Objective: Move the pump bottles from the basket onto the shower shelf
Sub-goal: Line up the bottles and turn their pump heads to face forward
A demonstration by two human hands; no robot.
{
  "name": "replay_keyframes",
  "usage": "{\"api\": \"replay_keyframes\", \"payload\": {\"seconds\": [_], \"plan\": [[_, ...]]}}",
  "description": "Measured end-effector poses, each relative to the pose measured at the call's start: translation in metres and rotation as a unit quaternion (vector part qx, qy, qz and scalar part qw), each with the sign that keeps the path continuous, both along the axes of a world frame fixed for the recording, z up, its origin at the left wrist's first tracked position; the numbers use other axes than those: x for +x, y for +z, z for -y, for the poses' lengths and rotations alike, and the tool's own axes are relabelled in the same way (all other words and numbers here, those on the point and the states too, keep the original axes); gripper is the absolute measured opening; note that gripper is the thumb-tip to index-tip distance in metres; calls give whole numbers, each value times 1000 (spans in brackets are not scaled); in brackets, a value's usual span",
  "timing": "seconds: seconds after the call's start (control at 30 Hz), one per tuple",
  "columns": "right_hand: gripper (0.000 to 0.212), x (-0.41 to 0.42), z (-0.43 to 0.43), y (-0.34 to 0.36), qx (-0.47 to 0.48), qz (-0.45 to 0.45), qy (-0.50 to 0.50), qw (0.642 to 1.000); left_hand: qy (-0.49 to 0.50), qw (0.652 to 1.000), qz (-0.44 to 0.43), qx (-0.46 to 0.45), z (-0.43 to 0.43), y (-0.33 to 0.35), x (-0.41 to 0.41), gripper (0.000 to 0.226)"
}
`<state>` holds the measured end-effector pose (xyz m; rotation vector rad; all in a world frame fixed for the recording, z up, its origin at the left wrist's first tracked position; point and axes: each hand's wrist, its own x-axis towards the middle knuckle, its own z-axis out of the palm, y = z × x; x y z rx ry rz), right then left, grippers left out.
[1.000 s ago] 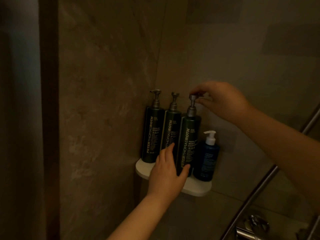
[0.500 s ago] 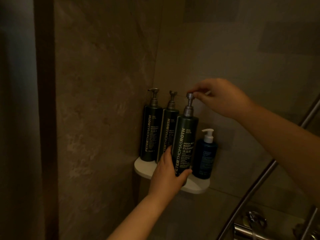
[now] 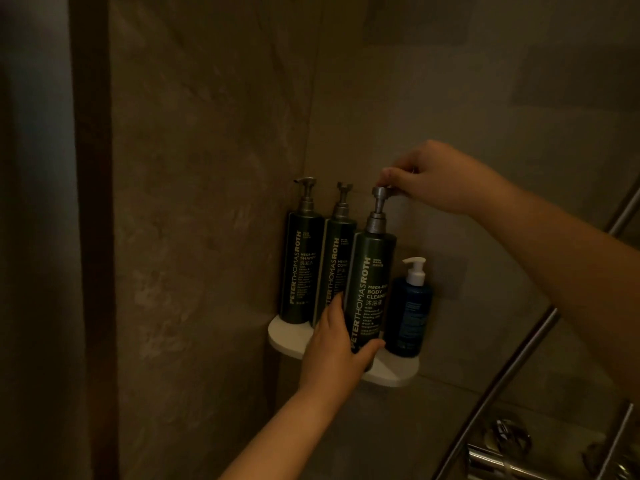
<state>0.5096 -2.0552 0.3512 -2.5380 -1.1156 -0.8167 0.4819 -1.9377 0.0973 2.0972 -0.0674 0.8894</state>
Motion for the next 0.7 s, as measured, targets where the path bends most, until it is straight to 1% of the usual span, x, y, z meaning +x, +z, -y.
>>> {"api": "replay_keyframes", "payload": {"seconds": [0.2,0.33,0.4,0.5,0.63,0.7], "plan": [[30,1,4,7,-9,-46,6,999,4,1000,0,9,0,0,0,93],[19,10,11,8,21,-106,53,993,2,1000,2,7,0,-1,0,93],[23,15,16,8,27,-121,91,988,3,1000,0,8,0,-1,1,94],[34,17,22,7,1,-125,131,983,0,1000,-1,9,0,-2,1,94],[35,18,25,5,-18,-102,152,983,3,1000,-1,12,0,-3,2,95],[35,18,25,6,-17,-106,158,982,5,1000,-1,14,-1,-3,3,95]]}}
